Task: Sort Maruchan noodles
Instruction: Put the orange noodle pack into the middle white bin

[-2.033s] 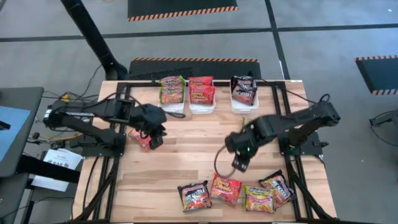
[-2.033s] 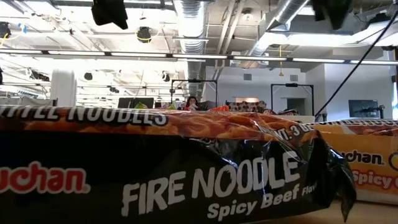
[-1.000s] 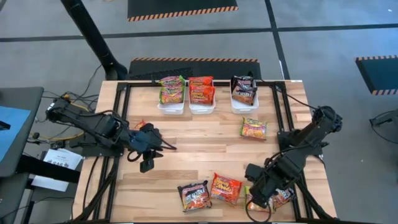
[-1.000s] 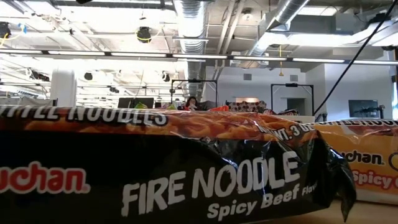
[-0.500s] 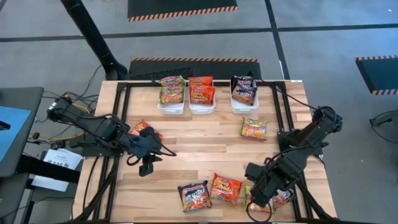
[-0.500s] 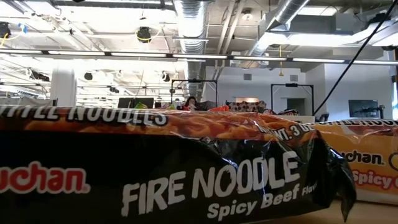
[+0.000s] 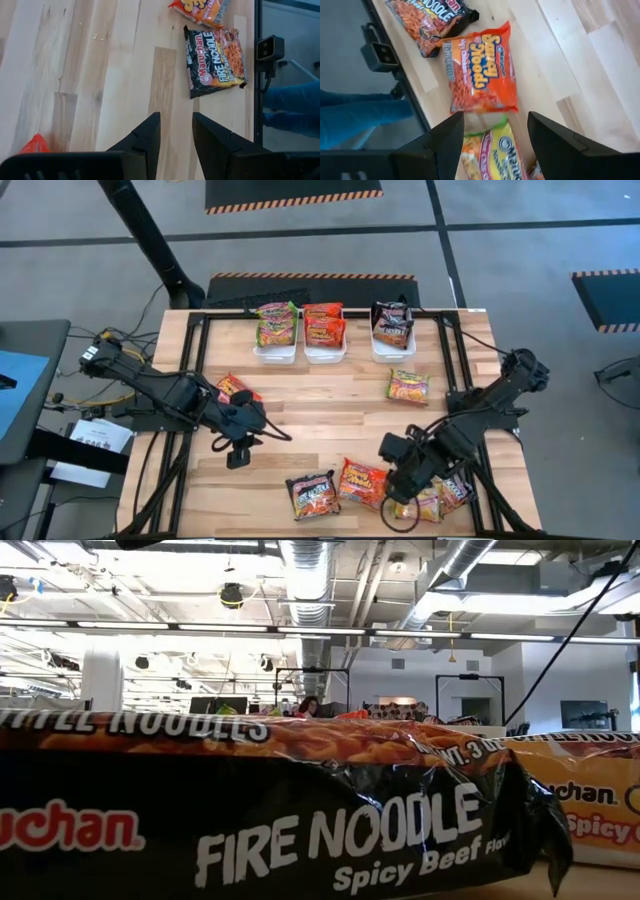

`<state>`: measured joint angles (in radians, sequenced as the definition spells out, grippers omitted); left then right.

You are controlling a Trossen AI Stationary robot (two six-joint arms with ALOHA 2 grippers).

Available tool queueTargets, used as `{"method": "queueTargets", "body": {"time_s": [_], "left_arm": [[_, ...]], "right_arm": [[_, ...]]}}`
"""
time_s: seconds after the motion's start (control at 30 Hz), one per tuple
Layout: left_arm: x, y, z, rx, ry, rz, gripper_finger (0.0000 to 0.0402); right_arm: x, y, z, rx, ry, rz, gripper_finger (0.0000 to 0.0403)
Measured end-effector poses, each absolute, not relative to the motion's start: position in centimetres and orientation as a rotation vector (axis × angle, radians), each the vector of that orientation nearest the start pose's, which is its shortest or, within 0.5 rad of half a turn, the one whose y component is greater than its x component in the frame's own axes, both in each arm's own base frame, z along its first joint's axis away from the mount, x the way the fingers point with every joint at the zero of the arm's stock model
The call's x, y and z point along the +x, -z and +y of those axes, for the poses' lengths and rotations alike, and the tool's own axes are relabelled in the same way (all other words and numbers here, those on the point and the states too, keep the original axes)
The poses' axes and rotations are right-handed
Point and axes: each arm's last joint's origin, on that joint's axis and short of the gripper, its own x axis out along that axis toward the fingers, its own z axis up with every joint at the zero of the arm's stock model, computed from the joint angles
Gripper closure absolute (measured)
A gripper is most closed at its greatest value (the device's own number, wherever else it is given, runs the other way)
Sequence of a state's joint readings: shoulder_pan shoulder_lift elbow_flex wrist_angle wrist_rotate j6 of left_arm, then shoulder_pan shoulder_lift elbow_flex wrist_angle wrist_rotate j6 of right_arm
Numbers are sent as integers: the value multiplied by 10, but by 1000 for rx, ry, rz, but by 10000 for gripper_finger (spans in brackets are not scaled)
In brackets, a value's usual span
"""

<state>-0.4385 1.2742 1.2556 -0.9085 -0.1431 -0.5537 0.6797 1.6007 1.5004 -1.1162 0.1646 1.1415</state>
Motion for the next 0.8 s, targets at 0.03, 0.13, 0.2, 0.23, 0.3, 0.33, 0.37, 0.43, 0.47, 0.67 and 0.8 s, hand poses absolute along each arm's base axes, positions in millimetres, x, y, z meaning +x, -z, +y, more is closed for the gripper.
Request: {"method": "queueTargets", "body": {"time_s": [0.03, 0.13, 0.2, 0.23, 0.3, 0.33, 0.37, 0.43, 0.47, 0.67, 0.8], "left_arm": [[225, -334, -101, -245, 21, 932, 304], [226, -333, -101, -245, 22, 937, 304], [226, -334, -101, -254, 19, 938, 304], [226, -334, -101, -254, 19, 939, 304], [225, -333, -101, -254, 18, 940, 304], [225, -333, -101, -253, 17, 943, 304], [225, -333, -101, -253, 16, 945, 304], [225, -333, -101, -251, 15, 950, 304], [224, -333, -101, -249, 13, 954, 304], [224, -332, -101, -249, 12, 956, 304], [224, -332, -101, -250, 11, 956, 304]], "right_arm": [[249, -310, 191, 491, 230, 1186, 158], [259, -298, 194, 450, 210, 1220, 158], [269, -289, 197, 430, 184, 1224, 158], [273, -283, 198, 416, 185, 1231, 158], [280, -272, 200, 400, 198, 1251, 158], [284, -268, 200, 403, 202, 1258, 158], [288, -263, 201, 412, 201, 1265, 158], [295, -254, 203, 427, 188, 1290, 158], [298, -249, 204, 428, 180, 1302, 158], [317, -227, 213, 455, 92, 1323, 158], [325, -211, 216, 446, 64, 1351, 159]]}}
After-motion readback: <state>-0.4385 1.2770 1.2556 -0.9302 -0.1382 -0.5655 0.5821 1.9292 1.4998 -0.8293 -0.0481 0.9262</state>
